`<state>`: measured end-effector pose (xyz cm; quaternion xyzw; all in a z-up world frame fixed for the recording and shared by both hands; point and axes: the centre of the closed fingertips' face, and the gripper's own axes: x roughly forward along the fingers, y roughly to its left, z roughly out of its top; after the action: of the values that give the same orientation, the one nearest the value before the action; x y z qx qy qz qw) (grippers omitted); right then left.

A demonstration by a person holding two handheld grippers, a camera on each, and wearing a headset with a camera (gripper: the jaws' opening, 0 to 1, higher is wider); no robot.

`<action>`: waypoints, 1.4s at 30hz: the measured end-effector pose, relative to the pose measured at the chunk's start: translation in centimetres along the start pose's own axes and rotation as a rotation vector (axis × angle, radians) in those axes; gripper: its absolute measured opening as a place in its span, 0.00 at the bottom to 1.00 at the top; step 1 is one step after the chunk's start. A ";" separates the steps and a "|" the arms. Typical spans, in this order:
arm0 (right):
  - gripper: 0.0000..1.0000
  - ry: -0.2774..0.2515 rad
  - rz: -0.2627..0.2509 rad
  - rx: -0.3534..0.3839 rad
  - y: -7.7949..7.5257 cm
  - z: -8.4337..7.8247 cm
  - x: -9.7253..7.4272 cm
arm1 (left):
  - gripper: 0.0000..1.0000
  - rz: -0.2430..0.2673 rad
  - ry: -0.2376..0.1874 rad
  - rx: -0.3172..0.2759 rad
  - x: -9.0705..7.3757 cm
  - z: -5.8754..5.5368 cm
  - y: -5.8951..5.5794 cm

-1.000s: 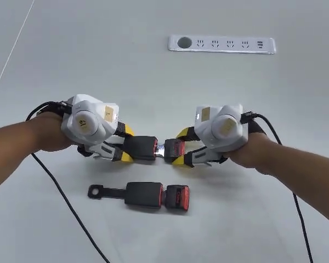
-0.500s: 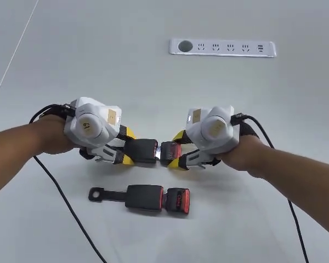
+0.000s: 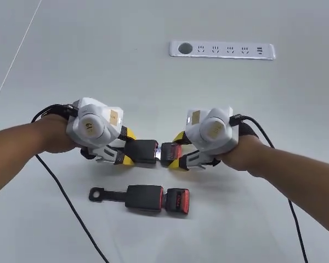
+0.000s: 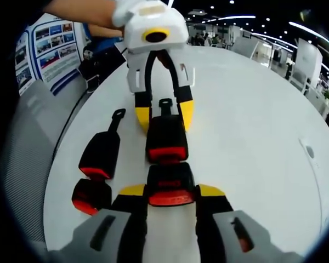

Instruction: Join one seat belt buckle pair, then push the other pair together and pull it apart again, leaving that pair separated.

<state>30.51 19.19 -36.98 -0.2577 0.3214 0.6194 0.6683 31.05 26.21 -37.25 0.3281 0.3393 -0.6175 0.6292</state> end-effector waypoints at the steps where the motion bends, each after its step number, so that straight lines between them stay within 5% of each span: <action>1: 0.33 0.000 0.000 0.001 0.0 0.0 0.0 | 0.32 -0.001 -0.001 0.001 0.0 0.0 0.0; 42: 0.33 0.002 -0.011 0.012 0.0 -3.4 -2.8 | 0.32 -0.012 0.014 0.011 -0.3 0.8 -0.6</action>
<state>30.10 14.76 -37.16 -0.2560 0.3242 0.6137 0.6729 30.49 25.70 -36.53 0.3339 0.3424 -0.6207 0.6213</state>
